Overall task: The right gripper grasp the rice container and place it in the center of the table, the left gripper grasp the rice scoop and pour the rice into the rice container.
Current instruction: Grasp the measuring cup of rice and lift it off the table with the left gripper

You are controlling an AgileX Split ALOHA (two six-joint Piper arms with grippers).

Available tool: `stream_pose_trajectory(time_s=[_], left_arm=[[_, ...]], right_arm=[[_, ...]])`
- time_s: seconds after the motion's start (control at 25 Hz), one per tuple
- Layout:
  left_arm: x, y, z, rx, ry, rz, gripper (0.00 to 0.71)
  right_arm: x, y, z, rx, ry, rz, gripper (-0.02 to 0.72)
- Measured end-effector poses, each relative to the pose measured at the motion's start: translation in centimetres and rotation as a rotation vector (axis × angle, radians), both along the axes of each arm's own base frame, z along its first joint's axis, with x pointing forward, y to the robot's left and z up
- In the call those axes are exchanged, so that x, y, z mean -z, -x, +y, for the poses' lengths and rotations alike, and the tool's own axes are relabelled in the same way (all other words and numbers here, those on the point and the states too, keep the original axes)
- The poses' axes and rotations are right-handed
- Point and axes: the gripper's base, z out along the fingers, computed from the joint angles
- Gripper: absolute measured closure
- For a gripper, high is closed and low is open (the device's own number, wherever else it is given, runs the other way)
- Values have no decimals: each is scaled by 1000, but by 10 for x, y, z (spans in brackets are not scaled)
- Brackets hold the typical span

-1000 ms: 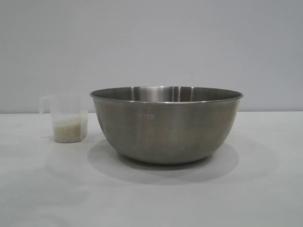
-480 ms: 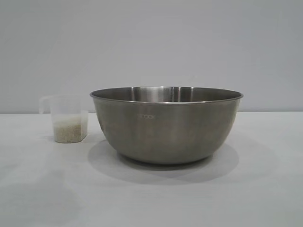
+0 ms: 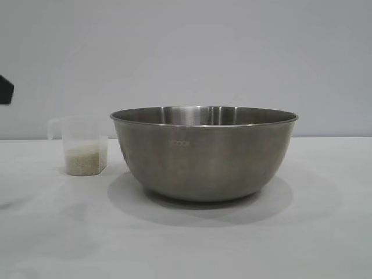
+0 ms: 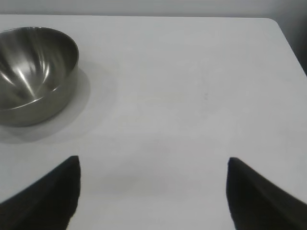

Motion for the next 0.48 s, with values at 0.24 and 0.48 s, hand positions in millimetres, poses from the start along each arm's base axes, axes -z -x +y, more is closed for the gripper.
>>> stream_pose_trajectory(time_s=[0.24,0.48], left_arm=[[-3,-12,3,-68,5,-35,245],[-10,-27,1,-67,-8,-96,245]], right_arm=[[0,0,0,0,0,0,136],[0,0,0,0,0,0,136]])
